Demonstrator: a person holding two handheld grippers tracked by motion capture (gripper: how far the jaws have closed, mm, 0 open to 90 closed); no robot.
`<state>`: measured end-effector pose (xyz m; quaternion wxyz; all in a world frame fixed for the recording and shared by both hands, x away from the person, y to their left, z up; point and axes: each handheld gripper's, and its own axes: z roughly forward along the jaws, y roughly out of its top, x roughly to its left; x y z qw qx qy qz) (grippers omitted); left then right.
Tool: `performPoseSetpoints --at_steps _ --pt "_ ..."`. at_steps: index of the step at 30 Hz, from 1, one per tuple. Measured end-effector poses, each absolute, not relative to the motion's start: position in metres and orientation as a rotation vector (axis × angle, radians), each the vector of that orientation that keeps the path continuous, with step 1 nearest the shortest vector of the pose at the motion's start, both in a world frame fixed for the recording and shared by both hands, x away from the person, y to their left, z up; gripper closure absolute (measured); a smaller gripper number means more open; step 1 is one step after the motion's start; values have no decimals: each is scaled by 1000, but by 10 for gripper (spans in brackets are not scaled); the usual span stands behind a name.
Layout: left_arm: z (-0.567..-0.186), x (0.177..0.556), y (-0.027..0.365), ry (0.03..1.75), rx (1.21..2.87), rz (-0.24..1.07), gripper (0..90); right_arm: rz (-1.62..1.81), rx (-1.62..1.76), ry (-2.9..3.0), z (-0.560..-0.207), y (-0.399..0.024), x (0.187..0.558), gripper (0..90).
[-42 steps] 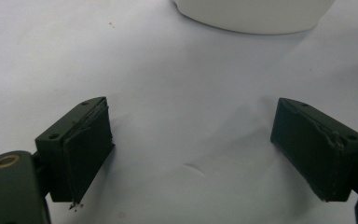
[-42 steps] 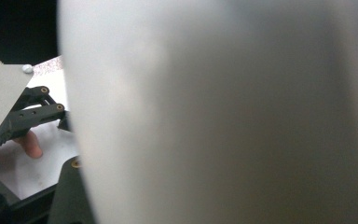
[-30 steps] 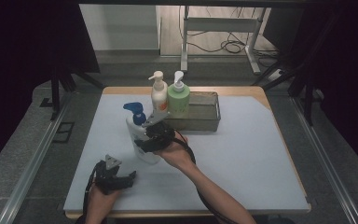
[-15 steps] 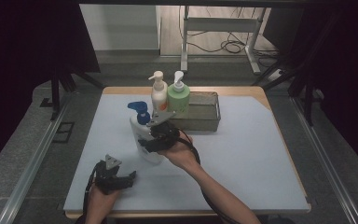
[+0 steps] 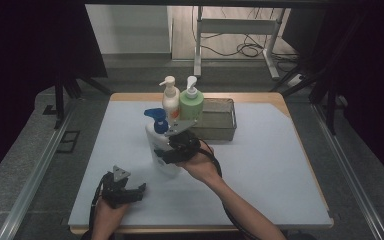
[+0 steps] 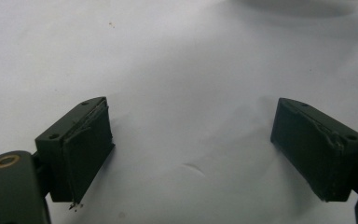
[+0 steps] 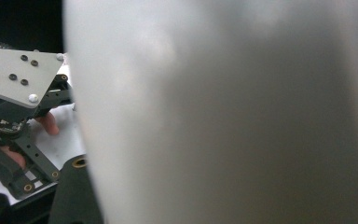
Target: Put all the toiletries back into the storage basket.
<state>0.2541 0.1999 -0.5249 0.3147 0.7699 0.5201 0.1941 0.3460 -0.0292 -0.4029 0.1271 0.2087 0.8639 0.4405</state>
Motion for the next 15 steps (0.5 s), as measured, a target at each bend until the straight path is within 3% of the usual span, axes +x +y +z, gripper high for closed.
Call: performPoseSetpoints --at_steps 15 --pt "-525 254 200 1370 2029 511 121 1289 636 2485 -395 -55 342 374"
